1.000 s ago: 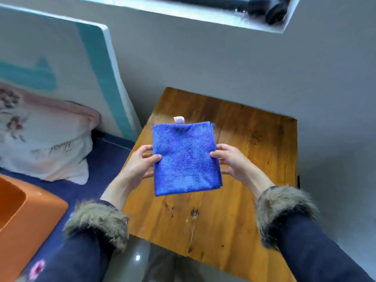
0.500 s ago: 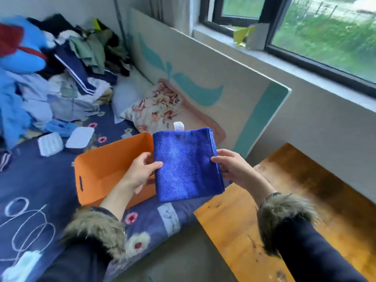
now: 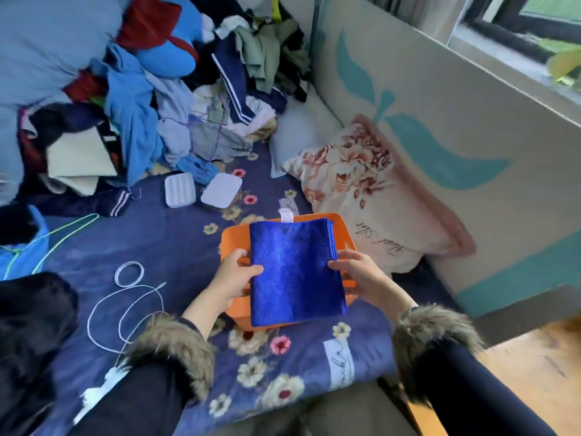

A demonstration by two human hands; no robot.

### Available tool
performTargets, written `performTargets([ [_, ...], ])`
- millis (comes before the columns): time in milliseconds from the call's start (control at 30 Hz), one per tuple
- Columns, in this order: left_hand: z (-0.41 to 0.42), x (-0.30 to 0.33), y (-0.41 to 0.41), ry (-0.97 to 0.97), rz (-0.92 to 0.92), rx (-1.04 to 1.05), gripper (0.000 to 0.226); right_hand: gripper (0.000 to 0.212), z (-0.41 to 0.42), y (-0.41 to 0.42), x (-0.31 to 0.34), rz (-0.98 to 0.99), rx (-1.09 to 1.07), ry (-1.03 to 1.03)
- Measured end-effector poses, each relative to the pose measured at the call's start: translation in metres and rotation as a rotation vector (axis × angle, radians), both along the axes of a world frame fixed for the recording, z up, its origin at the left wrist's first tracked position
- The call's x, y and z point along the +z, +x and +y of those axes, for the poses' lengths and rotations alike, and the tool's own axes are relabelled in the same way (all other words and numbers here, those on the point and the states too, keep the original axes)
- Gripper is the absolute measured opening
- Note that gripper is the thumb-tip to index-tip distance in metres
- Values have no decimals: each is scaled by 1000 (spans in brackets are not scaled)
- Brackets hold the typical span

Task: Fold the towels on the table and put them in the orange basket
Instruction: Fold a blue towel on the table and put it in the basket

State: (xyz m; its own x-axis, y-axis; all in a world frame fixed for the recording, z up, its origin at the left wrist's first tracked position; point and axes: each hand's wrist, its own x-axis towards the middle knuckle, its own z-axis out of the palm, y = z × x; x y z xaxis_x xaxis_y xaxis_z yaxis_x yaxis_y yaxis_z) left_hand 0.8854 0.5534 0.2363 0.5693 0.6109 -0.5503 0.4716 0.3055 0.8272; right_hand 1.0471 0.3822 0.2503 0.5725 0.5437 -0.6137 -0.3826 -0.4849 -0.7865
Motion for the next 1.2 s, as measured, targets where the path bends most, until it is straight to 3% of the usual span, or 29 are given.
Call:
performTargets([
  [200,39,-56,36,-21,118,83,32,15,59,38,-59,21,57,-90],
  [467,67,-177,76,-62,347,163,36,19,108,83,-183,95,147,-254],
  [600,75,-232,80,74,547,99,35,17,125,80,-245,145,174,-326],
  [767,87,-276,81,189,663,61,30,17,144,71,-298,179,178,-357],
  [967,92,-288,94,436,751,32,28,17,165,72,-322,144,207,-356],
  [1067,92,-289,100,468,811,33,36,13,171,75,-333,79,270,-392],
  [1133,88,-289,101,579,846,-59,43,8,171,75,-339,42,303,-434],
  [1200,85,-291,100,764,857,-273,52,17,169,75,-341,-17,353,-480],
])
